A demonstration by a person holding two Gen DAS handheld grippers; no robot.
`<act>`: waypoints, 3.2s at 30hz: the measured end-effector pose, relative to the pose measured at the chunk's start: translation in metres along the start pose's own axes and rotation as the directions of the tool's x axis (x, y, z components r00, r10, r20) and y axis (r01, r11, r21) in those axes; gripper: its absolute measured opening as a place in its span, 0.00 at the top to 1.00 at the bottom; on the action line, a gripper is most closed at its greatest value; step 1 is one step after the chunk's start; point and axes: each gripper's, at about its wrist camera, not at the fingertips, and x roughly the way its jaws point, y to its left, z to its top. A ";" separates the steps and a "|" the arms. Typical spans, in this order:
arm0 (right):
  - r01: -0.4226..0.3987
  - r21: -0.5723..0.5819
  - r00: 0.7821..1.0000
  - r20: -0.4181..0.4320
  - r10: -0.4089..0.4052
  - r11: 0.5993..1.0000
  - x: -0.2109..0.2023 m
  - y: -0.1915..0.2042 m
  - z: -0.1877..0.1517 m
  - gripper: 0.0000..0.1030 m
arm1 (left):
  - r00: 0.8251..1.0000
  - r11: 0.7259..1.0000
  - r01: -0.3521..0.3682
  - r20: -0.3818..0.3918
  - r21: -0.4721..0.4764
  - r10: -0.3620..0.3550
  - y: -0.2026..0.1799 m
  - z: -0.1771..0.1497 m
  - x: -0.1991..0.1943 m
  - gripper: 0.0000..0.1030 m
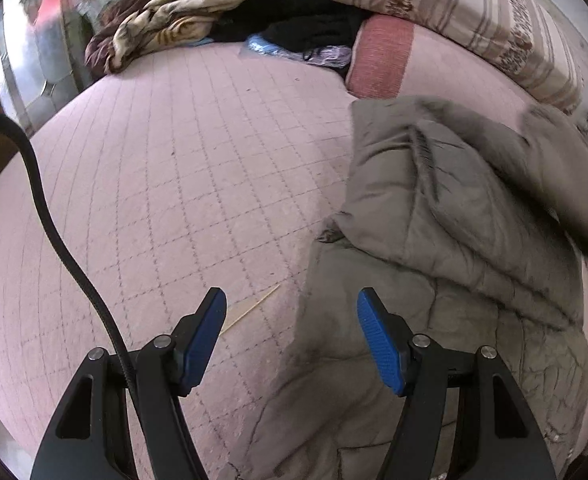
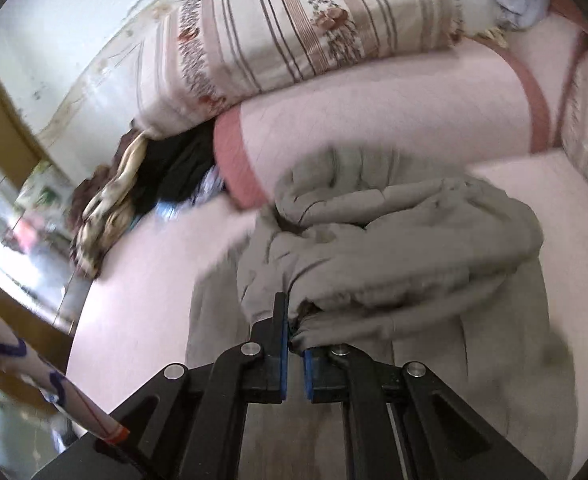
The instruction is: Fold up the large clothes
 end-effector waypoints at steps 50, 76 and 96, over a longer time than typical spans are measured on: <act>0.265 -0.037 0.940 -0.214 -0.267 0.964 0.168 -0.028 0.014 0.53 | 0.997 0.997 -0.067 0.028 0.041 0.066 -0.007 -0.006 -0.004 0.35; 0.167 -0.088 0.982 -0.077 -0.174 0.982 0.016 -0.028 -0.056 0.36 | 0.994 0.987 -0.103 0.055 0.125 0.096 -0.020 -0.016 -0.013 0.35; 0.213 0.008 0.975 -0.075 -0.212 0.977 -0.120 -0.153 -0.229 0.35 | 0.996 0.972 -0.081 0.054 0.221 0.071 -0.039 -0.124 -0.096 0.35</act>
